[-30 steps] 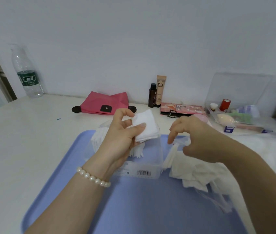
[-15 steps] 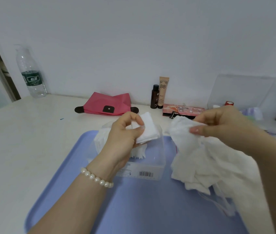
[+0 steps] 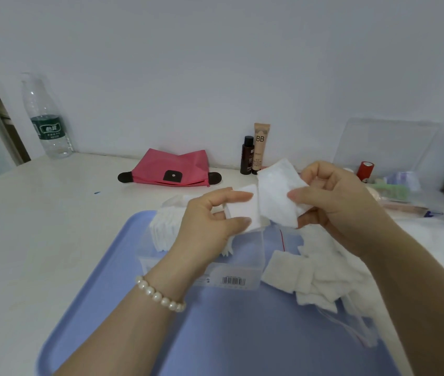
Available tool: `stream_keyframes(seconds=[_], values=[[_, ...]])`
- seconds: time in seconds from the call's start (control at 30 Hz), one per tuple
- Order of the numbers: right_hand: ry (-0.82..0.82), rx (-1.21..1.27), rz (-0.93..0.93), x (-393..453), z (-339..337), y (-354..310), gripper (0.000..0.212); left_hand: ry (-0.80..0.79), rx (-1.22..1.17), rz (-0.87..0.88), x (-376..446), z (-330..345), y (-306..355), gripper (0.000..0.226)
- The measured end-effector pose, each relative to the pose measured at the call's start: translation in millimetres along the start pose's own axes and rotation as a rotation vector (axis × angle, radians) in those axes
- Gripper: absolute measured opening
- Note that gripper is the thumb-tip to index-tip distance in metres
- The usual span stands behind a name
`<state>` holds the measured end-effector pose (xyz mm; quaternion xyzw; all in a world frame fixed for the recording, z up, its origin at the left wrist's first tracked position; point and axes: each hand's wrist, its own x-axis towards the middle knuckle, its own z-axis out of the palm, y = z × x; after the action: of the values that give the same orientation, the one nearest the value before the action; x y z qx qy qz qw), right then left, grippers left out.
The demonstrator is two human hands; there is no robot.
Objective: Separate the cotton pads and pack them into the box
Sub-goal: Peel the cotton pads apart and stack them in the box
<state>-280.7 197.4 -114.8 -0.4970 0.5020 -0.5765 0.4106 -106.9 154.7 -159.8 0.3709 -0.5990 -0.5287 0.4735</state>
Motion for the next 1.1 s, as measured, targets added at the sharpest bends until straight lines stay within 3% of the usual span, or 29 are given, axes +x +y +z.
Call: stream_keyframes(seconds=[0.13, 0.53, 0.8, 0.97, 1.1], values=[[-0.046, -0.113, -0.121, -5.3, 6.4, -0.7, 0.024, -0.083, -0.038, -0.016, 0.2, -0.6, -0.5, 0.041], [0.099, -0.42, -0.46, -6.9, 20.7, 13.6, 0.032, -0.181, -0.097, 0.056, 0.6, -1.3, -1.1, 0.061], [0.066, -0.462, -0.428, -6.9, 18.1, 13.2, 0.034, -0.207, -0.124, 0.029, 2.0, -3.6, -2.8, 0.067], [0.005, -0.264, -0.398, -11.1, 16.5, 1.6, 0.033, -0.203, -0.129, 0.02, 3.9, -5.2, -3.8, 0.067], [0.032, -0.353, -0.414, -7.1, 16.8, 11.7, 0.036, -0.207, -0.15, 0.021, 4.0, -4.2, -4.7, 0.066]])
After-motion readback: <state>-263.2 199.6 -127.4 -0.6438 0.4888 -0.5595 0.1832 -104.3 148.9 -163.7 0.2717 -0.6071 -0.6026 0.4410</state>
